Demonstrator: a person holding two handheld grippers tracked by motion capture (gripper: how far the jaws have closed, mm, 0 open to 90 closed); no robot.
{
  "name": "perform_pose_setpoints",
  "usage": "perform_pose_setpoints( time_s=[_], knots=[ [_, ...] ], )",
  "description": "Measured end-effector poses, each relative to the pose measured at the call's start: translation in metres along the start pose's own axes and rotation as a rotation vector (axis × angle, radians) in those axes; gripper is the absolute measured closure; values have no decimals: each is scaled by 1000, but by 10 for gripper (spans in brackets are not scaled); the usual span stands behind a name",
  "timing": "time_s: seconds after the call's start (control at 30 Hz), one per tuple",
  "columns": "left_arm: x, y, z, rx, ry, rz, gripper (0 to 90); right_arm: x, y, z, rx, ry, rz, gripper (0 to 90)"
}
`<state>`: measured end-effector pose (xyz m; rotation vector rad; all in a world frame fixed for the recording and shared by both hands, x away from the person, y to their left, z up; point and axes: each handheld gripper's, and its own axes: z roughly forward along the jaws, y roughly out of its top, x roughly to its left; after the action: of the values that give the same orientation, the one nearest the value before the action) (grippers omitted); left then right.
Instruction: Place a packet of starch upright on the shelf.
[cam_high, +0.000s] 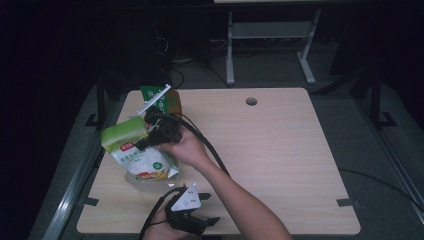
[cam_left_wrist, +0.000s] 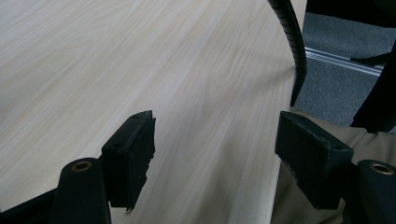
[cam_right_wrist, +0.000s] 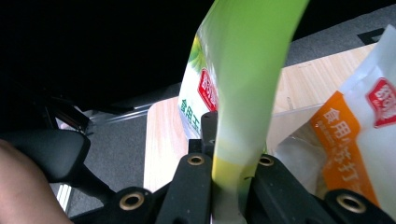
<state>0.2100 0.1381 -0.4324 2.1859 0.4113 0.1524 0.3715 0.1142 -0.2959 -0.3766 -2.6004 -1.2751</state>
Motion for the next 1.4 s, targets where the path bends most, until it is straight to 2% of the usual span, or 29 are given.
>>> perform_pose_setpoints(
  time_s=[0.03,0.23,0.53,0.6,0.63,0.77,1.1,1.27,1.37,1.4],
  knots=[
    [1,0,0,2,1,11,282,-1,-1,3,-2,7,4,900],
    [0,-1,1,10,-6,19,283,-10,-6,16,6,43,48,899],
    [0,-1,1,5,-3,11,286,-16,-18,34,58,28,50,875],
    [0,-1,1,5,-2,16,287,-17,-19,33,54,17,49,858],
    [0,-1,1,6,-1,16,287,-17,-18,32,59,23,47,864],
    [-1,-1,0,6,-3,12,288,-13,-18,30,84,-2,20,878],
    [1,-1,0,7,1,8,290,-18,-35,21,104,-12,39,894],
    [1,-2,1,3,7,1,290,-24,-48,16,100,3,76,895],
    [2,-2,1,4,9,-4,289,-24,-51,14,106,0,68,889],
    [2,-2,1,3,10,-6,288,-22,-51,13,111,-7,49,880]
  ],
)
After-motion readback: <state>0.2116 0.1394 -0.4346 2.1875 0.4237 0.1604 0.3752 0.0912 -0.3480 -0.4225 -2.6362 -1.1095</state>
